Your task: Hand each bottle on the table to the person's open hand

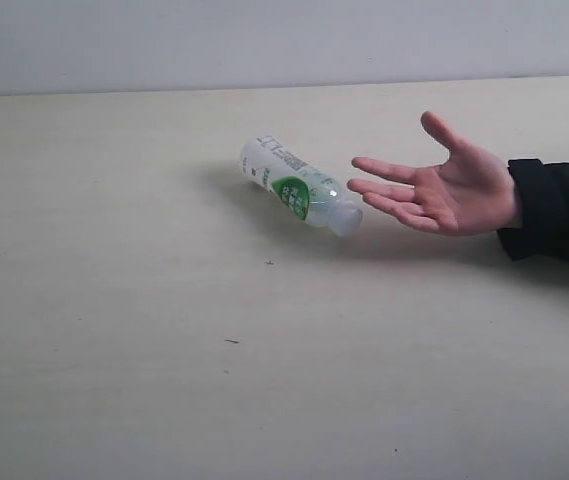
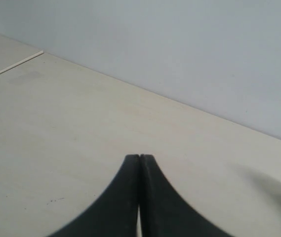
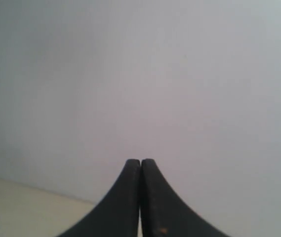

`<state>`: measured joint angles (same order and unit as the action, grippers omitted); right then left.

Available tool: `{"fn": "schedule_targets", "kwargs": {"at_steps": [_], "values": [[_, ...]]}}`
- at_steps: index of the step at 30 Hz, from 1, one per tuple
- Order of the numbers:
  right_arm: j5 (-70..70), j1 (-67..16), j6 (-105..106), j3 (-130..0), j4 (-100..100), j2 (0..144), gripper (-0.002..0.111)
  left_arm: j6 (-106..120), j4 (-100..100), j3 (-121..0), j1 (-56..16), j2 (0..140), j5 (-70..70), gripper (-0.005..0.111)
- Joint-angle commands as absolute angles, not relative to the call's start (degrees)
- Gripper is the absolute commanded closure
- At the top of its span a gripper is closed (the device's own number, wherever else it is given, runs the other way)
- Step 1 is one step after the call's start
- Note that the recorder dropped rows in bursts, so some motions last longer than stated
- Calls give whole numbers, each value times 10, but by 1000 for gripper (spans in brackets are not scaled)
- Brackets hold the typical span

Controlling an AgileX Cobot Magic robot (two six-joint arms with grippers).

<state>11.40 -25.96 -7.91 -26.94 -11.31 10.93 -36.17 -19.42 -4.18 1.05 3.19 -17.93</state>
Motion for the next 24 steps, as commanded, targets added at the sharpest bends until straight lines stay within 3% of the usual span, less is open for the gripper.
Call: {"fn": "schedule_targets", "kwargs": {"at_steps": [1,6,19,22,24], "values": [[108,-260,-75,-327,-110,277,108,-363,-195,-40,12,31,-179,107],[141,-260,-75,-441,-126,506,108,-363,-195,-40,12,31,-179,107],[476,-260,106,-879,32,993,108,-363,-195,-40,12,31,-179,107],[534,-260,117,-957,40,1072,101,-363,-195,-40,12,31,-179,107],[574,-260,127,-1005,41,1122,91,-363,-195,-40,12,31,-179,107]]}}
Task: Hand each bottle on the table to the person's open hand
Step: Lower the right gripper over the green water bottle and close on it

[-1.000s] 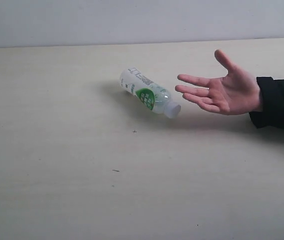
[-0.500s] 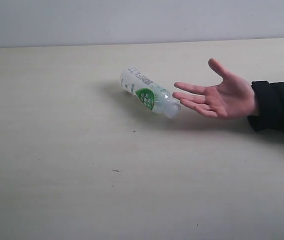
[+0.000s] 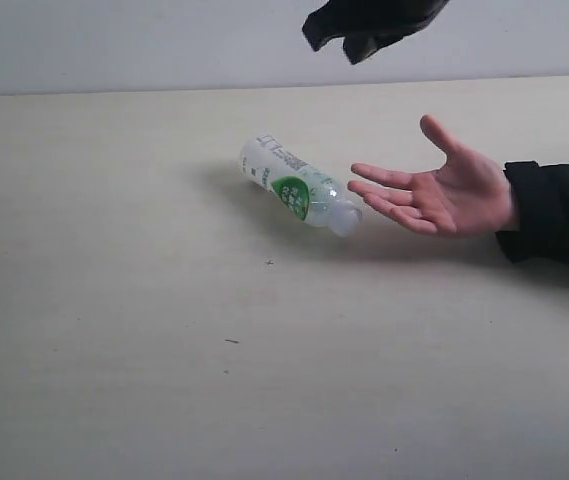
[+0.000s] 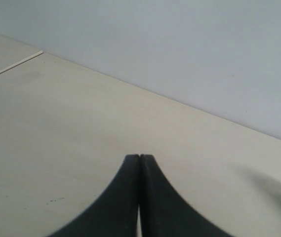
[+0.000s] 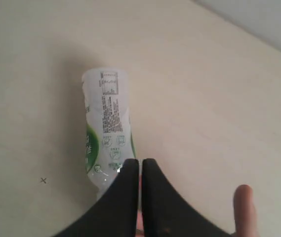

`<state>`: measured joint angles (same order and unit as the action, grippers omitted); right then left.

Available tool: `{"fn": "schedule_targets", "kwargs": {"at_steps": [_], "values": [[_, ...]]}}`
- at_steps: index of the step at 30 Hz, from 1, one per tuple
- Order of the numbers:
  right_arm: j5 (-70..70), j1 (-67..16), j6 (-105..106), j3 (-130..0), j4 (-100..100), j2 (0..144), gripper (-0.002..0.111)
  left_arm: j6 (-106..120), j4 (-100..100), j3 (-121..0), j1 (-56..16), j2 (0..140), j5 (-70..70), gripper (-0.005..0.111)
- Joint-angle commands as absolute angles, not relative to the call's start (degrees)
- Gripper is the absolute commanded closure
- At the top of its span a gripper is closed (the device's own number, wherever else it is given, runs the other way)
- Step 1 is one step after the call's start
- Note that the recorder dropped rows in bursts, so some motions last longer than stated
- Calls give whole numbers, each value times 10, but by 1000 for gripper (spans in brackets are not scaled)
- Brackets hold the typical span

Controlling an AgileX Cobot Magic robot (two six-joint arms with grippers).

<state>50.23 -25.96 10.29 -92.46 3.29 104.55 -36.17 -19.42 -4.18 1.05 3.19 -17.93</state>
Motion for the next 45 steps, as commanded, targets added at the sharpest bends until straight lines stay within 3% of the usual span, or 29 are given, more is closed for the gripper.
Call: {"fn": "schedule_targets", "kwargs": {"at_steps": [1,4,6,10,23,31,45], "values": [[593,-260,132,-1023,41,1145,87,-363,-195,-40,12,31,-179,107],[629,-260,141,-1069,39,1202,67,-363,-195,-40,12,31,-179,107],[635,-260,150,-1085,39,1234,48,-363,-195,-40,12,31,-179,107],[616,-260,155,-1096,41,1273,27,-363,-195,-40,12,31,-179,107],[573,-285,238,-1097,40,1301,25,-363,-195,-40,12,31,-179,107],[494,-306,238,-1097,34,1319,11,-363,-195,-40,12,31,-179,107],[493,-306,195,-1097,-15,1363,11,-361,-195,-40,12,31,-179,107]]}}
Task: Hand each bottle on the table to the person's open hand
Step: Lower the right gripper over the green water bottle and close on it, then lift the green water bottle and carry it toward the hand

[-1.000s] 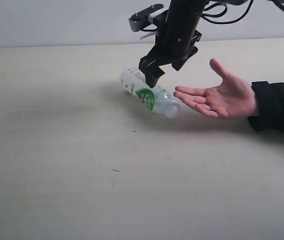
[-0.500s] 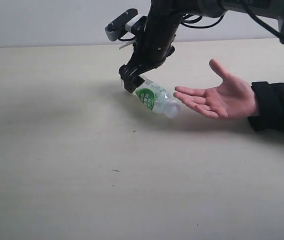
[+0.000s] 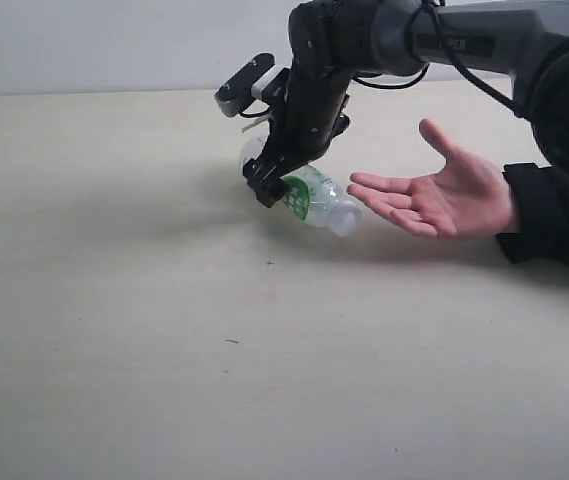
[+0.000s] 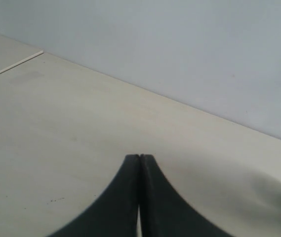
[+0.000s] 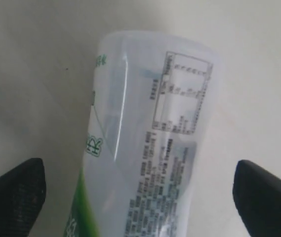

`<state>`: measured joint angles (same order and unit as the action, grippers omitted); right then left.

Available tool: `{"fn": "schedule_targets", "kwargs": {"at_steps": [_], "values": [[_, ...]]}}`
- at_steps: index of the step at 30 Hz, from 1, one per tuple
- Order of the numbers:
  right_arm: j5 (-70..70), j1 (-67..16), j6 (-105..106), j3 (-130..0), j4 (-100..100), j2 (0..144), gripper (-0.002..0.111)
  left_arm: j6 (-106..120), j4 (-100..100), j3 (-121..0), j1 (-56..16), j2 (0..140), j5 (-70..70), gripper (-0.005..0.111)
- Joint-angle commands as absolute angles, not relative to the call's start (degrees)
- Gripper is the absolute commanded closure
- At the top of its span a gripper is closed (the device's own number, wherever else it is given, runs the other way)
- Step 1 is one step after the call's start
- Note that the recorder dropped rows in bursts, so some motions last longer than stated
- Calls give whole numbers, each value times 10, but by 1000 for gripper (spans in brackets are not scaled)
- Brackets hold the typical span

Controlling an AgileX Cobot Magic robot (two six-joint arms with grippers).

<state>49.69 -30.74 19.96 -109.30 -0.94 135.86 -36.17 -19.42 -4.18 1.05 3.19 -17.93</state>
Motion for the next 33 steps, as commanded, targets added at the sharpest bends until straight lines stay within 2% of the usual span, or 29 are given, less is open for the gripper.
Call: {"fn": "schedule_targets", "kwargs": {"at_steps": [1,4,7,8,9,10,12,17,23,25,33], "values": [[493,-306,194,-1097,-15,1366,11,-361,-195,-40,12,31,-179,107],[493,-306,186,-1097,-15,1373,15,-361,-195,-40,12,31,-179,107],[504,-306,178,-1097,-15,1388,35,-361,-195,-40,12,31,-179,107],[510,-306,178,-1097,-15,1388,53,-361,-195,-40,12,31,-179,107],[510,-306,178,-1097,-15,1385,63,-361,-195,-40,12,31,-179,107],[513,-306,178,-1098,-15,1373,84,-360,-195,-40,12,31,-179,107],[509,-306,174,-1104,-7,1342,108,-360,-195,-40,12,31,-179,107],[523,-306,122,-1119,65,1212,108,-360,-195,-40,12,31,-179,107],[654,-306,-31,-1097,-31,1095,108,-360,-195,-40,12,31,-179,107],[681,-306,-32,-1053,-38,1064,108,-360,-195,-40,12,31,-179,107],[586,-305,-45,-749,-74,868,108,-360,-195,-40,12,31,-179,107]]}}
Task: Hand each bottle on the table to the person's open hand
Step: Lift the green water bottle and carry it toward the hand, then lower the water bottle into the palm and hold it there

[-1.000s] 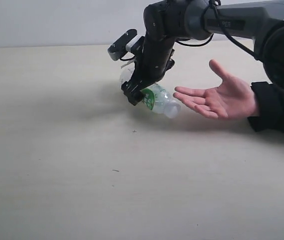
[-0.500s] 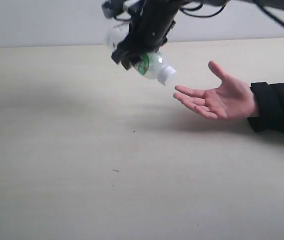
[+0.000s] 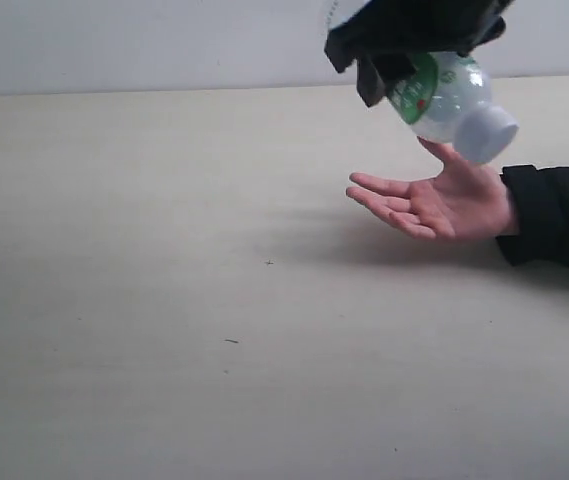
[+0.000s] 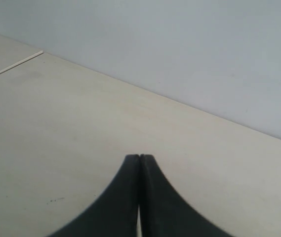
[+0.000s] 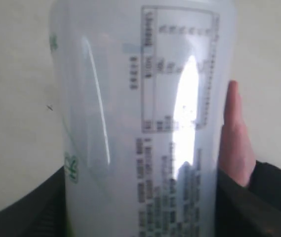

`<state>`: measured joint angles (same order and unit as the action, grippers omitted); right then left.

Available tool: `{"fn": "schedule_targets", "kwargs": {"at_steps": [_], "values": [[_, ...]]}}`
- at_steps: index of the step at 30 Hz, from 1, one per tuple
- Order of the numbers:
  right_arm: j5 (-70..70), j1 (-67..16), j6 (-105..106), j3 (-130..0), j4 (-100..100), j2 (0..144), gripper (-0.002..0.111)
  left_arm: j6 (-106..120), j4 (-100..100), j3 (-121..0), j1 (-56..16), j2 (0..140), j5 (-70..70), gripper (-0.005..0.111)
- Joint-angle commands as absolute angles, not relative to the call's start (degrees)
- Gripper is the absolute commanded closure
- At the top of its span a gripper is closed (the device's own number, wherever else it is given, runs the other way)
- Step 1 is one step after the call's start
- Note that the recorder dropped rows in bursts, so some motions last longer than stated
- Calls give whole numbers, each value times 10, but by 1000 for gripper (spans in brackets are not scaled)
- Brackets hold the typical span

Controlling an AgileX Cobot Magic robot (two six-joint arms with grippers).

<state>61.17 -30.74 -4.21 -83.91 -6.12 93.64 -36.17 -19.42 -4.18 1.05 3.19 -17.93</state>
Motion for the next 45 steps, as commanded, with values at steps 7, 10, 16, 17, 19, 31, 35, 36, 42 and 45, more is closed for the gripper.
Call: {"fn": "schedule_targets", "kwargs": {"at_steps": [7,10,16,17,19,31,35,36,42,45], "values": [[564,-284,-125,-653,-189,782,108,-360,-195,-40,12,31,-179,107],[559,-229,-112,-644,-154,772,108,-360,-195,-40,12,31,-179,107],[559,-178,11,-644,35,794,108,-360,-195,-40,12,31,-179,107],[559,-178,11,-644,40,800,108,-360,-195,-40,12,31,-179,107],[559,-178,10,-644,46,815,108,-360,-195,-40,12,31,-179,107],[515,-180,-30,-644,46,914,108,-360,-195,-40,12,31,-179,107],[478,-180,-30,-644,44,944,108,-360,-195,-40,12,31,-179,107],[465,-180,-30,-644,44,953,108,-360,-195,-40,12,31,-179,107],[412,-180,-30,-644,37,1006,108,-360,-195,-40,12,31,-179,107],[387,-180,-49,-644,12,1028,108,-360,-195,-40,12,31,-179,107]]}}
